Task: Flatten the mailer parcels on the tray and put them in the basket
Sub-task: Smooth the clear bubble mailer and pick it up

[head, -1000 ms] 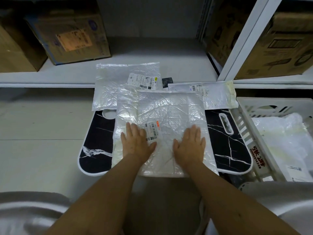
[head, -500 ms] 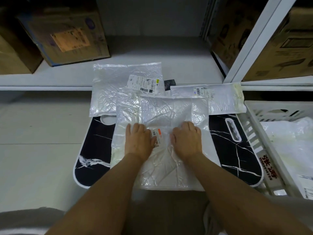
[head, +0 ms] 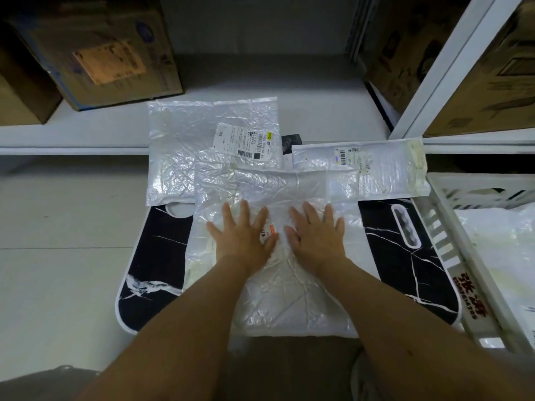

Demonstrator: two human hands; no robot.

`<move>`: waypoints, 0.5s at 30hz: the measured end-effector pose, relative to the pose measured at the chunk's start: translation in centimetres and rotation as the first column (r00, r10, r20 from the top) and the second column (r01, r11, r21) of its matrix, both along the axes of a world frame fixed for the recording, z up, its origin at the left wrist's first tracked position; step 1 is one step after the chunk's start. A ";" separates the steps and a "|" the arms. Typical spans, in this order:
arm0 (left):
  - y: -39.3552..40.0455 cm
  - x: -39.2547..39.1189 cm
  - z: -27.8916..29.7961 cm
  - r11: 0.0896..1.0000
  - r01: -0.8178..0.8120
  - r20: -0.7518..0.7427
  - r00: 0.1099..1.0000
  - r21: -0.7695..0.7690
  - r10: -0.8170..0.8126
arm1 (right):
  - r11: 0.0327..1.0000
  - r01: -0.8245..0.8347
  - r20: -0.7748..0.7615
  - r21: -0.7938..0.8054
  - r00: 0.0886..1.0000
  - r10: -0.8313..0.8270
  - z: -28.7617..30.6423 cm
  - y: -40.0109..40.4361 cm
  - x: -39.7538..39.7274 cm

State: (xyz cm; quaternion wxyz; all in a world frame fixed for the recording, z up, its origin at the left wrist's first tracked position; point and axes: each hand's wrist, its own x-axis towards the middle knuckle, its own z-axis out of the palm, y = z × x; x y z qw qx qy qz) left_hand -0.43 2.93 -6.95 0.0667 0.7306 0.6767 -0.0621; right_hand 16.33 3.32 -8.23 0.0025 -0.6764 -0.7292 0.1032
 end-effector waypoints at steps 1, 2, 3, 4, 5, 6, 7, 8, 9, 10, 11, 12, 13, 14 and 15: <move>0.0 0.1 0.1 1.000 -0.004 0.003 1.000 -0.006 0.004 | 1.000 0.007 -0.001 -0.001 1.000 -0.007 0.1 0.0 0.0; 0.0 0.2 0.2 1.000 -0.009 0.004 1.000 -0.012 0.009 | 1.000 0.016 -0.001 -0.005 1.000 -0.016 0.1 0.1 0.0; 0.0 0.3 0.2 1.000 -0.015 0.004 1.000 -0.016 0.015 | 1.000 0.026 0.003 -0.011 1.000 -0.026 0.2 0.2 -0.1; 0.1 0.4 0.2 1.000 -0.025 0.007 1.000 -0.013 0.025 | 0.999 0.035 0.013 -0.013 0.999 -0.034 0.3 0.4 -0.1; 0.2 0.6 0.2 0.999 -0.034 0.007 0.999 -0.002 0.034 | 0.999 0.040 0.028 -0.007 0.999 -0.040 0.4 0.6 -0.2; 0.4 0.7 0.3 0.999 -0.039 -0.002 0.999 0.015 0.039 | 0.999 0.041 0.049 0.008 0.998 -0.041 0.6 0.8 -0.3; 0.5 0.9 0.5 0.998 -0.039 -0.020 0.999 0.039 0.039 | 0.999 0.037 0.071 0.034 0.997 -0.040 0.8 1.0 -0.5; 0.7 1.0 0.7 0.997 -0.033 -0.039 0.999 0.068 0.035 | 0.997 0.031 0.094 0.067 0.995 -0.037 1.1 1.2 -0.6; 0.8 0.9 0.9 0.995 -0.025 -0.051 0.998 0.097 0.030 | 0.995 0.020 0.115 0.099 0.993 -0.032 1.3 1.3 -0.7; 1.0 0.9 1.0 0.992 -0.017 -0.047 0.999 0.126 0.023 | 0.993 0.008 0.136 0.121 0.990 -0.024 1.4 1.5 -0.8; 1.3 0.8 1.0 0.988 -0.012 -0.036 0.999 0.155 0.018 | 0.991 -0.006 0.159 0.130 0.987 -0.015 1.5 1.6 -0.8; 1.6 0.8 1.1 0.984 -0.013 -0.023 1.000 0.179 0.018 | 0.992 -0.016 0.180 0.129 0.984 -0.008 1.6 1.7 -0.8; 1.9 0.9 1.0 0.981 -0.018 -0.013 1.000 0.193 0.021 | 0.992 -0.026 0.197 0.124 0.980 0.001 1.6 1.9 -0.8; 2.2 0.9 0.8 0.979 -0.025 -0.007 1.000 0.203 0.027 | 0.992 -0.038 0.209 0.118 0.978 0.013 1.7 2.2 -0.7; 2.3 1.0 0.7 0.977 -0.031 -0.008 0.999 0.213 0.033 | 0.992 -0.051 0.222 0.113 0.975 0.025 1.8 2.4 -0.7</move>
